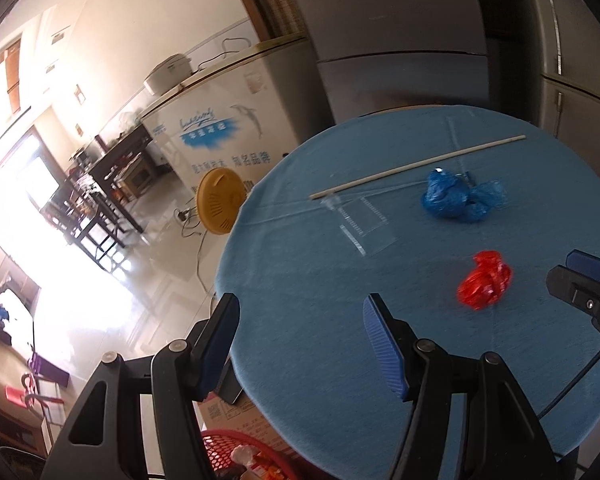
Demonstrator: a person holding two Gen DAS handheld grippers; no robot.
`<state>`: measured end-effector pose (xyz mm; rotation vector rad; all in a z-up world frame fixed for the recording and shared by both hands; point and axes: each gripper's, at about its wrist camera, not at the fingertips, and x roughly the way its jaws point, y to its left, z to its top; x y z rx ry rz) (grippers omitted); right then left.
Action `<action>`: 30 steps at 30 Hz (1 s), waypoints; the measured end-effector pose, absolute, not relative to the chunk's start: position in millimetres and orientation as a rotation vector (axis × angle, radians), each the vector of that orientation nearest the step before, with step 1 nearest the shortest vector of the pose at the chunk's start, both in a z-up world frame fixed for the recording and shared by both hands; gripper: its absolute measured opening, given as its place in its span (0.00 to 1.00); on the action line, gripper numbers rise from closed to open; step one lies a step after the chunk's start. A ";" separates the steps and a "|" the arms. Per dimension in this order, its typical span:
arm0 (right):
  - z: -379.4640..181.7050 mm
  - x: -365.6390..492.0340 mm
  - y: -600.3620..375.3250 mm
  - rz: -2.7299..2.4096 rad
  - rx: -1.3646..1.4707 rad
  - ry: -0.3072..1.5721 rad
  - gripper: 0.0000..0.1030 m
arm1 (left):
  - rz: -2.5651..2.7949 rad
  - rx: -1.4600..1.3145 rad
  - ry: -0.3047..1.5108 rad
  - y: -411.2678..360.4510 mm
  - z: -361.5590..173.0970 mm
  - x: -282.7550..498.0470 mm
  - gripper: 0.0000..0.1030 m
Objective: Collect trash
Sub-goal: 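Move both tools back over the table toward the red bag and clear tray, then grasp the red bag with the right tool while the left tool approaches the clear tray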
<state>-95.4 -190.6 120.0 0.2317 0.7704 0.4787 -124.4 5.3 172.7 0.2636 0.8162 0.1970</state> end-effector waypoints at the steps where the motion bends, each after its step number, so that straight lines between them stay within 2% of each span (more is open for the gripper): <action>1: 119.8 -96.2 -194.8 0.473 0.237 0.767 0.54 | 0.185 0.269 0.814 -0.4 173.4 -122.2 0.63; 18: 109.1 -93.2 -259.8 0.331 0.302 0.757 0.54 | 0.067 0.340 0.804 -65.7 173.5 -91.0 0.63; 30: 97.9 -76.4 -273.4 0.299 0.344 0.791 0.54 | 0.041 0.335 0.829 -74.4 164.3 -68.1 0.63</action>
